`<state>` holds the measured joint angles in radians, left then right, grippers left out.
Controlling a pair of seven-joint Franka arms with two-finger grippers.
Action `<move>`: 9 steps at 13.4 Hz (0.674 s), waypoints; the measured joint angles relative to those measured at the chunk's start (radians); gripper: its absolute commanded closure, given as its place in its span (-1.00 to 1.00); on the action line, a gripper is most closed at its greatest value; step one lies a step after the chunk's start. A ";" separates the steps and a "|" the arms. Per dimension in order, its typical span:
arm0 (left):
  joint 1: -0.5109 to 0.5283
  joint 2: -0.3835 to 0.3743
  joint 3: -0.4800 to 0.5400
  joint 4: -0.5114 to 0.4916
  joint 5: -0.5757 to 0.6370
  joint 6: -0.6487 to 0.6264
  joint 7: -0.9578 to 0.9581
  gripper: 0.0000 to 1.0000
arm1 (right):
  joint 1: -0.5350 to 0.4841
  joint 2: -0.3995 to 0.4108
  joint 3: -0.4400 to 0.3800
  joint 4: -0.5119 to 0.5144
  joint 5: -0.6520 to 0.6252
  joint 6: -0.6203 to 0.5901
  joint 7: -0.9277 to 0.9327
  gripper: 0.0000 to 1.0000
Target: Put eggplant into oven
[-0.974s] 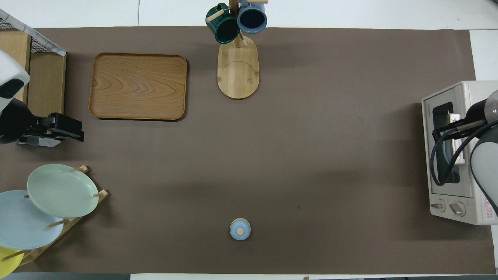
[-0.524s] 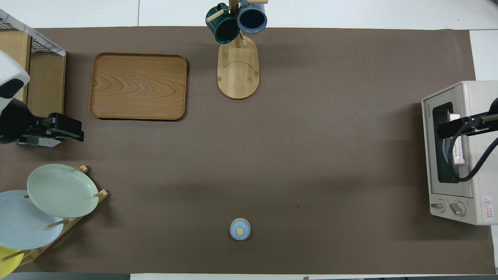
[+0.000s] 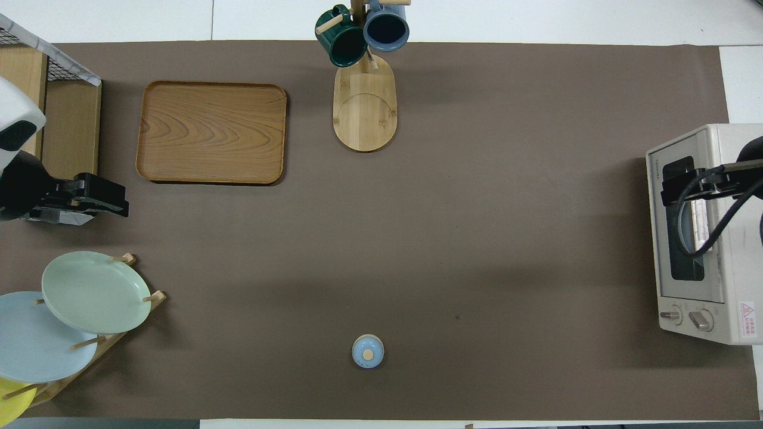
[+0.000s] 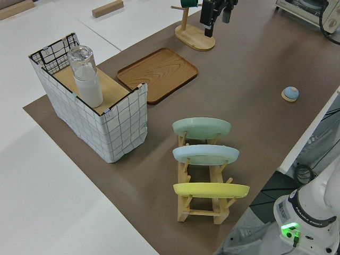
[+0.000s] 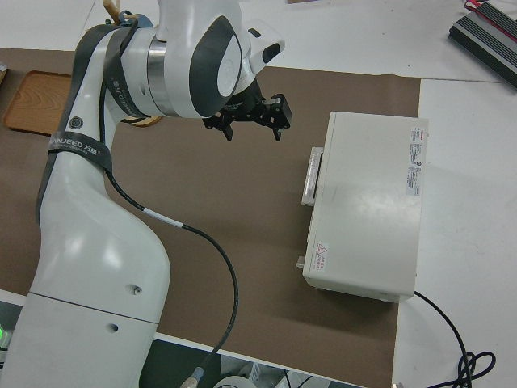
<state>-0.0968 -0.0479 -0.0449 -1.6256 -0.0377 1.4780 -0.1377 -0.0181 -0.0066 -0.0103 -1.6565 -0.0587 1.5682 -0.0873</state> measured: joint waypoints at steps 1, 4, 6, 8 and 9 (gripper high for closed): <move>0.000 0.000 0.000 0.000 0.000 0.000 0.000 -1.00 | 0.000 0.009 -0.006 0.004 0.000 0.000 0.000 -1.00; 0.000 0.000 0.000 0.000 0.000 0.000 0.000 -1.00 | -0.001 0.019 -0.015 0.009 0.000 0.000 0.000 -1.00; 0.000 0.000 0.000 0.000 0.000 0.000 0.000 -1.00 | -0.001 0.019 -0.016 0.014 0.000 0.000 0.002 -1.00; 0.000 0.000 0.000 0.000 0.000 0.000 0.000 -1.00 | 0.000 0.019 -0.016 0.018 0.000 0.007 0.007 -1.00; 0.000 0.000 0.000 0.000 0.000 0.000 0.000 -1.00 | -0.001 0.019 -0.017 0.017 0.000 0.022 0.007 -1.00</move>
<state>-0.0968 -0.0479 -0.0449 -1.6256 -0.0377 1.4780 -0.1377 -0.0193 0.0120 -0.0270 -1.6394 -0.0587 1.5899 -0.0803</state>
